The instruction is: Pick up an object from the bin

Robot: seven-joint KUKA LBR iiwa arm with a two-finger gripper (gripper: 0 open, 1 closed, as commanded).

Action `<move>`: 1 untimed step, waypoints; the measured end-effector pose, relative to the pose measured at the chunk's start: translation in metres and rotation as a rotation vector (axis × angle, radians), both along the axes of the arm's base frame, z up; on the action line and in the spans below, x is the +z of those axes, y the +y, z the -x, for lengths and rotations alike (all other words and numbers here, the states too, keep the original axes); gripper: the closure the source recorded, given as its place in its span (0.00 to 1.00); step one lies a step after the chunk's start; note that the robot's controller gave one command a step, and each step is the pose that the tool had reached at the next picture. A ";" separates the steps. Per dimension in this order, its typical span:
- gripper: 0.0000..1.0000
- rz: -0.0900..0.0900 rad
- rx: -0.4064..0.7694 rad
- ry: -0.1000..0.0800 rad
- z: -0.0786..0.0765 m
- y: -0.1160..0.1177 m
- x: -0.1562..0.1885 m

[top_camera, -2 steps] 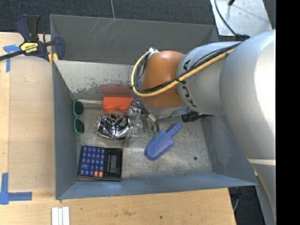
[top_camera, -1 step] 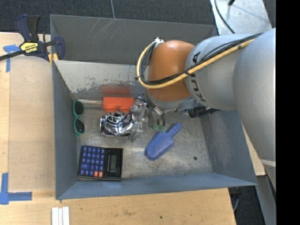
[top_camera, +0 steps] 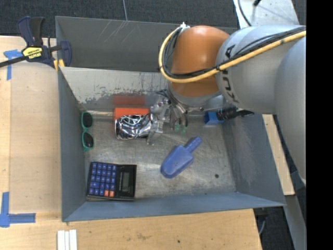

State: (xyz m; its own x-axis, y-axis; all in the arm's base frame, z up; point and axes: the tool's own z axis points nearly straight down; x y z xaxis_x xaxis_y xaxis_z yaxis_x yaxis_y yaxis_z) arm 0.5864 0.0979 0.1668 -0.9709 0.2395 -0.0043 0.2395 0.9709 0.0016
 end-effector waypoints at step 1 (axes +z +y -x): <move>1.00 0.002 0.036 0.004 0.008 0.019 0.025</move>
Offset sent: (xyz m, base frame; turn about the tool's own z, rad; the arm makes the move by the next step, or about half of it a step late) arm -0.0030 0.0093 0.0497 0.0394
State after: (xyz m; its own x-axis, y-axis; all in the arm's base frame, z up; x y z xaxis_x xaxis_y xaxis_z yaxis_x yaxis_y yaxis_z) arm 0.5780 0.1165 0.1919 -0.9789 0.2042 -0.0011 0.2042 0.9789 -0.0009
